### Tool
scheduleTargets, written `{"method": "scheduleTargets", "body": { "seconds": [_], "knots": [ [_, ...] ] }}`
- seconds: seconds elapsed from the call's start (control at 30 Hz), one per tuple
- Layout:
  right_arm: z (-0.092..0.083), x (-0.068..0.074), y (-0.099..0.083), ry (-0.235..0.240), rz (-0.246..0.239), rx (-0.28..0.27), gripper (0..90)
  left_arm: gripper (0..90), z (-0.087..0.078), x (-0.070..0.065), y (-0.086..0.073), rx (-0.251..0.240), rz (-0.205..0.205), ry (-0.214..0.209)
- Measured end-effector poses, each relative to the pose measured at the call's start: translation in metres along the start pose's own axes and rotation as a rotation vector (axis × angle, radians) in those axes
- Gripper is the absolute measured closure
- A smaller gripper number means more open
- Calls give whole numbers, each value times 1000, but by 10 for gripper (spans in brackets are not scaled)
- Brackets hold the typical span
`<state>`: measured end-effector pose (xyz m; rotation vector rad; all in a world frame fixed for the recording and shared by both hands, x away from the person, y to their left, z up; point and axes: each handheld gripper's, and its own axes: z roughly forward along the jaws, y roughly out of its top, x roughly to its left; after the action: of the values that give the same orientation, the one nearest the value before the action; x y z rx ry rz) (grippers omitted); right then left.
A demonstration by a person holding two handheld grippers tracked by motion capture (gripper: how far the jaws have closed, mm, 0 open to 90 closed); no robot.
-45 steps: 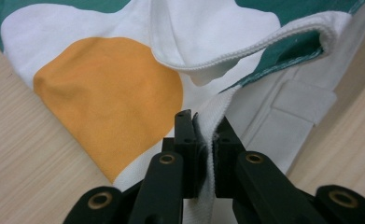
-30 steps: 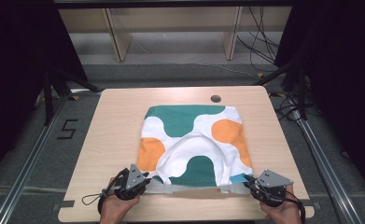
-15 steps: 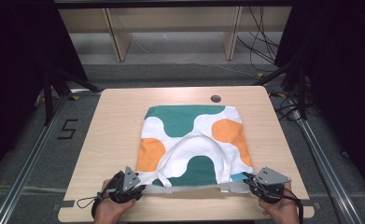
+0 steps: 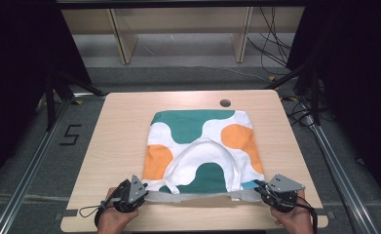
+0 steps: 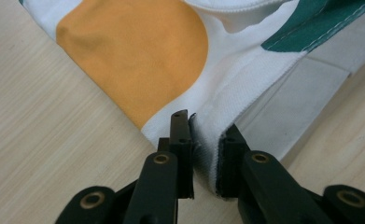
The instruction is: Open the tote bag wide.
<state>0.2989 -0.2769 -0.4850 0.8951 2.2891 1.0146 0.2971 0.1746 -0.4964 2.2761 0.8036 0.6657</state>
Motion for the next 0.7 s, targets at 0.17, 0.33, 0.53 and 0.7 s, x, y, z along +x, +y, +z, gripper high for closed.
{"method": "scheduleTargets", "body": {
  "seconds": [0.17,0.33,0.53,0.7],
  "knots": [
    [-4,-4,-1,-12,-7,-4,847,859,-8,-4,6,-42,5,-22],
    [-8,-5,-1,-10,6,-22,858,859,-16,-1,9,-63,17,-28],
    [-9,-6,2,-12,9,-34,864,859,-19,1,9,-92,-5,-30],
    [-18,-7,11,-22,5,-94,868,860,-29,4,14,-145,-52,-38]
  ]
}}
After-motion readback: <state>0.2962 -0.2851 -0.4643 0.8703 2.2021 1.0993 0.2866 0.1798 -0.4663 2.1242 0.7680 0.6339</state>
